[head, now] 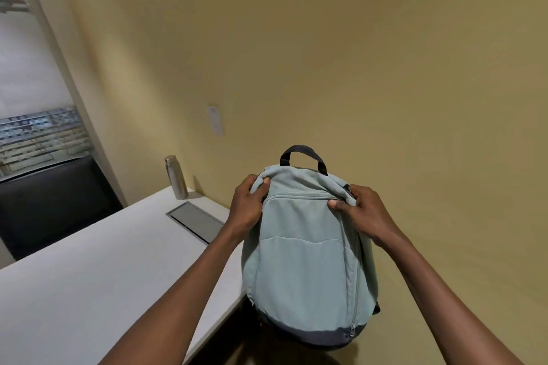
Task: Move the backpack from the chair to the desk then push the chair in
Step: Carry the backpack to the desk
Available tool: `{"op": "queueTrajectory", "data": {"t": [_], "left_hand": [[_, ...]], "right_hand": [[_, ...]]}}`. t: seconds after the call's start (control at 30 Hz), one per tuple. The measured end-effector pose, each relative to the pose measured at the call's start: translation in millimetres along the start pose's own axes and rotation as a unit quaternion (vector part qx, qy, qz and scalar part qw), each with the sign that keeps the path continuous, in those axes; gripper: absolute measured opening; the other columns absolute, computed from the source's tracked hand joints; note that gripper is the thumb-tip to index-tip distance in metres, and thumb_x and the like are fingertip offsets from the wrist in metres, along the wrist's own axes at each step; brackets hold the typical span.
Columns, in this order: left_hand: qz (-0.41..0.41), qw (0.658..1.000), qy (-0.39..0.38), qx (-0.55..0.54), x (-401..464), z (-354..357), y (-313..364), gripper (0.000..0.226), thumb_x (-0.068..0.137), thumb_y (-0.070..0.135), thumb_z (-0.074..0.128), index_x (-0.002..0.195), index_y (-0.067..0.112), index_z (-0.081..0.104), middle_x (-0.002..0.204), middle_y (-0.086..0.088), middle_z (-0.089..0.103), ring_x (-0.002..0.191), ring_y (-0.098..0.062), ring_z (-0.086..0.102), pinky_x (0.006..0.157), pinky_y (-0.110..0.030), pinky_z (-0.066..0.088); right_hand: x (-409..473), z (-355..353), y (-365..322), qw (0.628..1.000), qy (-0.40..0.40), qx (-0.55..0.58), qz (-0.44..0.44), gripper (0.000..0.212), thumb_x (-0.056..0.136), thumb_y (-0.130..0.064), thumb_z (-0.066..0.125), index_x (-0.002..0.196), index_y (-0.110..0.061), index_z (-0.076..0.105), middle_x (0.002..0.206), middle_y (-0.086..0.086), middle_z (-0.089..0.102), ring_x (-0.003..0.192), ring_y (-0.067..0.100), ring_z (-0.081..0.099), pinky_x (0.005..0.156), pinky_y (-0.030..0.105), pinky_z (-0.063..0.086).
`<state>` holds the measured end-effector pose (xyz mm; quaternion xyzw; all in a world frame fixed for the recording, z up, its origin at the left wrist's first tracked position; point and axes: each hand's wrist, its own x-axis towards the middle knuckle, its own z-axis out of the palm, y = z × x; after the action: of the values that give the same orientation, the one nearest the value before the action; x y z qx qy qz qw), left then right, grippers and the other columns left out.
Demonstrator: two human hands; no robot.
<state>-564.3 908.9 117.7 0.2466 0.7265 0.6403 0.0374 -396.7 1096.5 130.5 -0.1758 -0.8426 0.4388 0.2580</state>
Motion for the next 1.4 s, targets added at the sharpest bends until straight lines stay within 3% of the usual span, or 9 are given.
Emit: {"op": "queueTrajectory", "data": {"t": [0.13,0.3,0.47,0.57,0.83,0.93,1.27,1.33,1.4], "left_hand": [[0.026,1.0,0.004,0.002,41,-23,-5,0.022,0.099,0.033,0.059,0.084,0.02,0.067,0.073,0.008,0.064,0.064,-0.007,0.053,0.064,-0.028,0.042],[0.015,0.999,0.032,-0.012,85,-50,-19,0.016,0.095,0.031,0.066,0.089,0.019,0.074,0.079,0.001,0.071,0.069,-0.01,0.058,0.064,-0.027,0.046],[0.006,0.998,0.048,-0.027,129,-70,-34,0.008,0.094,0.029,0.069,0.096,0.025,0.076,0.093,0.003,0.077,0.081,-0.01,0.068,0.074,-0.029,0.055],[0.005,0.998,0.058,-0.026,156,-77,-44,0.006,0.094,0.029,0.07,0.096,0.029,0.075,0.095,0.003,0.077,0.088,-0.015,0.07,0.08,-0.033,0.057],[0.008,0.997,0.071,0.021,230,-92,-72,0.007,0.094,0.031,0.069,0.089,0.033,0.075,0.093,-0.003,0.077,0.084,-0.017,0.067,0.079,-0.036,0.054],[-0.002,0.998,0.061,0.015,255,-95,-84,0.011,0.094,0.031,0.069,0.096,0.023,0.077,0.094,-0.005,0.077,0.083,-0.017,0.066,0.08,-0.037,0.053],[-0.031,0.998,0.015,0.058,333,-80,-140,0.019,0.095,0.019,0.069,0.096,0.001,0.075,0.092,-0.027,0.072,0.079,-0.022,0.058,0.075,-0.037,0.045],[-0.032,0.996,-0.002,0.085,346,-74,-151,0.02,0.094,0.019,0.069,0.092,0.001,0.075,0.086,-0.024,0.071,0.076,-0.022,0.057,0.07,-0.032,0.044],[-0.039,0.994,-0.013,0.099,357,-66,-165,0.014,0.094,0.022,0.069,0.085,0.012,0.074,0.078,-0.008,0.07,0.073,-0.018,0.057,0.063,-0.026,0.042]], "right_hand": [[32,34,-6,1.0,0.019,0.012,0.004,0.03,0.088,-0.02,0.068,0.102,0.006,0.064,0.105,0.024,0.07,0.093,0.037,0.065,0.08,0.046,0.052],[73,75,-15,0.999,0.029,0.023,0.003,0.025,0.088,-0.018,0.068,0.097,0.004,0.064,0.098,0.022,0.071,0.092,0.039,0.063,0.07,0.038,0.044],[115,111,-19,0.999,0.02,0.035,0.014,0.021,0.087,-0.021,0.068,0.088,-0.001,0.062,0.086,0.012,0.068,0.075,0.024,0.056,0.065,0.035,0.039],[143,129,-16,0.999,0.01,0.037,0.017,0.025,0.085,-0.023,0.07,0.072,-0.01,0.052,0.07,-0.001,0.054,0.064,0.016,0.046,0.057,0.031,0.033],[211,170,-2,0.999,-0.023,0.036,0.006,0.034,0.085,-0.023,0.071,0.067,-0.014,0.043,0.066,-0.001,0.045,0.058,0.013,0.037,0.055,0.031,0.027],[231,185,4,0.998,-0.026,0.05,0.017,0.027,0.085,-0.023,0.07,0.074,-0.004,0.054,0.071,0.004,0.056,0.064,0.016,0.046,0.058,0.032,0.033],[274,239,46,0.996,0.012,0.056,0.074,0.035,0.088,-0.023,0.069,0.064,-0.027,0.044,0.062,-0.014,0.048,0.055,0.001,0.042,0.052,0.018,0.026],[280,247,56,0.995,0.013,0.053,0.085,0.034,0.089,-0.023,0.068,0.066,-0.031,0.044,0.066,-0.016,0.048,0.058,-0.003,0.043,0.051,0.015,0.027],[285,254,65,0.995,0.015,0.041,0.086,0.034,0.092,-0.022,0.066,0.071,-0.036,0.043,0.072,-0.021,0.049,0.064,-0.006,0.045,0.053,0.011,0.032]]}}
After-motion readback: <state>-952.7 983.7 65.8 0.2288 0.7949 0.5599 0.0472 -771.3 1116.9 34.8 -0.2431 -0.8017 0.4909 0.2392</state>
